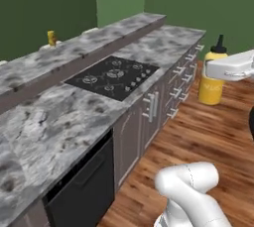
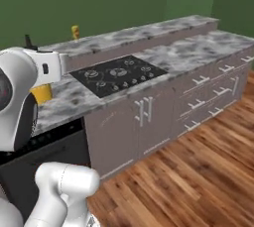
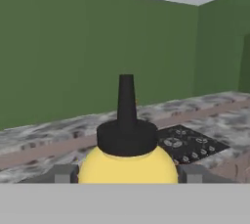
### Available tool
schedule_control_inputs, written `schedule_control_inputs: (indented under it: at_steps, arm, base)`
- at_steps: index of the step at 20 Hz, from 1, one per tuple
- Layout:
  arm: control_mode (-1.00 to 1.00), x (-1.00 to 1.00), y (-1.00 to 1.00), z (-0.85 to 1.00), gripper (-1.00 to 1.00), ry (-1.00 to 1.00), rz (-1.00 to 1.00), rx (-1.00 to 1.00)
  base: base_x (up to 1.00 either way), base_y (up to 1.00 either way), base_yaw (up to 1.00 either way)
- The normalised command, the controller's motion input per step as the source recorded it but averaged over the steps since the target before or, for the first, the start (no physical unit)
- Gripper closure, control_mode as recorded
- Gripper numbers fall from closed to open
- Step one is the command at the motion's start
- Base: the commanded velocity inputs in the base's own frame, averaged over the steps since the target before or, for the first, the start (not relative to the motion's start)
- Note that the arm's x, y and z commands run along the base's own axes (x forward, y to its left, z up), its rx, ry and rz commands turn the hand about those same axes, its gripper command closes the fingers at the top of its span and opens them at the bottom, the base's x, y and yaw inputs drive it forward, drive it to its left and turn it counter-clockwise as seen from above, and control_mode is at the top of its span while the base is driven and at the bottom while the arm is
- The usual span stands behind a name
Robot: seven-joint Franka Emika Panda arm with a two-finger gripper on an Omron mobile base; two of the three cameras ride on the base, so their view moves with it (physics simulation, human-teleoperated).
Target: The dining table condiment station is running low on mustard. Refill the condiment station by opening the cabinet and taking the mustard from the cabinet and placing it on the dining table.
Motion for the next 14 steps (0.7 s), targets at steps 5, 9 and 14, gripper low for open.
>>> schedule_control_inputs:
  at_steps: [5, 9, 14]
  arm:
    - [1.00, 0.00, 0.00, 0.00, 1.00, 0.00, 0.00, 0.00]
    - [1.00, 0.00, 0.00, 0.00, 1.00, 0.00, 0.00, 0.00]
    - [1.00, 0.00, 0.00, 0.00, 1.00, 0.00, 0.00, 0.00]
  base:
    - [-0.85, 0.86, 0.34]
    - [-0.82, 1.00, 0.32]
    - [-0.37, 1.00, 0.27]
